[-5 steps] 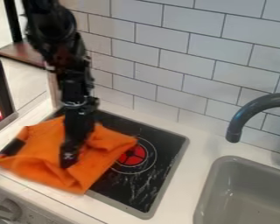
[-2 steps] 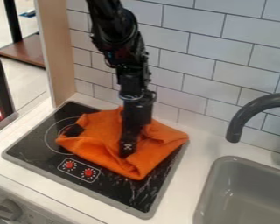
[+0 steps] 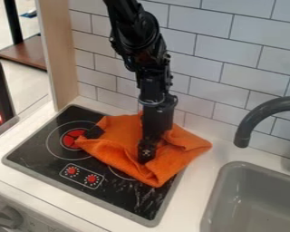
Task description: Put the cloth on the top right edge
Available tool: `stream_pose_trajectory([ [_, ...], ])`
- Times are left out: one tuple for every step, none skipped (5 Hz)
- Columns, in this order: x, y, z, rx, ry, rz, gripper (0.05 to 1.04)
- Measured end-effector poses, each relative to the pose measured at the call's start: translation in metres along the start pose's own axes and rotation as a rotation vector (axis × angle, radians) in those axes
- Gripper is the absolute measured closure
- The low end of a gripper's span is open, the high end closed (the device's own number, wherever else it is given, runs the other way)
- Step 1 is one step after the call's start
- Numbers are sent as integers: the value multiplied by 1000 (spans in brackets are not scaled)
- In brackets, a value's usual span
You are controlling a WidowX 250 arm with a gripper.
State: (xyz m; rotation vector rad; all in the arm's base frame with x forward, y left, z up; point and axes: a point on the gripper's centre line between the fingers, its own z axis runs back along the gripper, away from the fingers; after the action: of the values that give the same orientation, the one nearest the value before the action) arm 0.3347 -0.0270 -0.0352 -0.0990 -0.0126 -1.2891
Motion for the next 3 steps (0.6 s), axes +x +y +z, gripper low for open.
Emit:
stream_pose_trajectory([
  [0, -1, 7, -2, -1, -12, 83],
  [-2, -11, 11, -24, -4, -34, 83],
  [-5, -20, 23, -40, -4, -63, 83],
])
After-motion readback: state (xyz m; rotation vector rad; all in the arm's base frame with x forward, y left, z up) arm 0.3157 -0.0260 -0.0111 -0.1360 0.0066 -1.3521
